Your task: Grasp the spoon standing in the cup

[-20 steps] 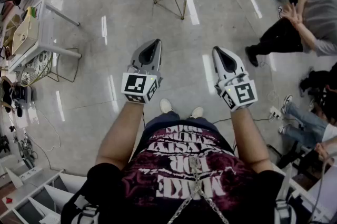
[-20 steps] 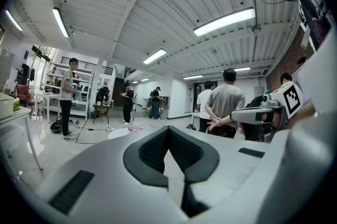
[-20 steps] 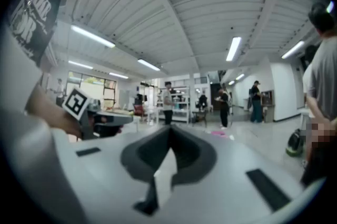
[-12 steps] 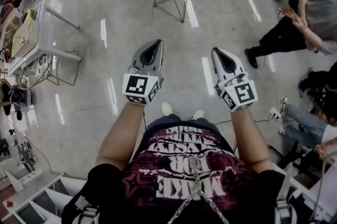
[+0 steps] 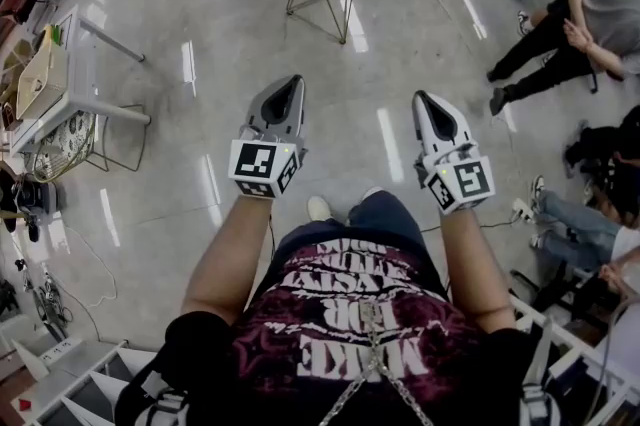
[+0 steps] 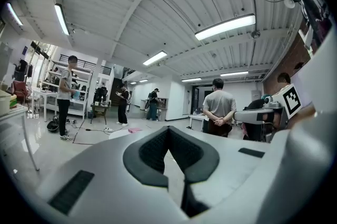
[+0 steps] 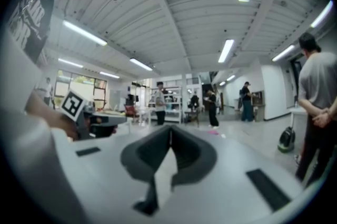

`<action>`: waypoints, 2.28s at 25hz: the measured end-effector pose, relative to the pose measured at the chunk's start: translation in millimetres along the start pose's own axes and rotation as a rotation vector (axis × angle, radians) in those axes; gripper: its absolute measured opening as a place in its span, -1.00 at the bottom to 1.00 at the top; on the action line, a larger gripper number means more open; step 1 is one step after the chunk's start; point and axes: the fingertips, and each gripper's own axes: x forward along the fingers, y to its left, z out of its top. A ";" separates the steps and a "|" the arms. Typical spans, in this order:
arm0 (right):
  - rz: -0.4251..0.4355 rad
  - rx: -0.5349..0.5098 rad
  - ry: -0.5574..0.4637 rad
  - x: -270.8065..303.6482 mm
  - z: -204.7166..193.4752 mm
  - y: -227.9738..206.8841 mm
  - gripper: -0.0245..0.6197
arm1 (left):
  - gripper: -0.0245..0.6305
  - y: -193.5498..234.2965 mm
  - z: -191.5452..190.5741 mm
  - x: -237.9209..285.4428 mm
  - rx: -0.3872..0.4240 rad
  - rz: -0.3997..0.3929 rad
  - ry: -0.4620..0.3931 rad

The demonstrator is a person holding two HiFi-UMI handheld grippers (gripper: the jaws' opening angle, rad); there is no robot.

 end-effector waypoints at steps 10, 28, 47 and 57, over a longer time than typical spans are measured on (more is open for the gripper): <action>0.030 0.020 0.004 24.5 -3.0 -27.0 -0.82 | -0.85 6.5 -0.3 28.0 -0.008 0.008 0.004; 0.064 0.029 0.033 93.6 -11.7 -111.5 -0.82 | -0.85 29.6 -3.9 125.0 -0.031 0.054 0.021; 0.160 -0.003 0.020 141.8 4.5 -184.9 -0.82 | -0.85 30.1 2.9 206.3 -0.008 0.127 0.017; 0.182 0.011 0.027 163.1 3.0 -188.7 -0.82 | -0.85 40.5 5.2 213.9 -0.013 0.150 0.020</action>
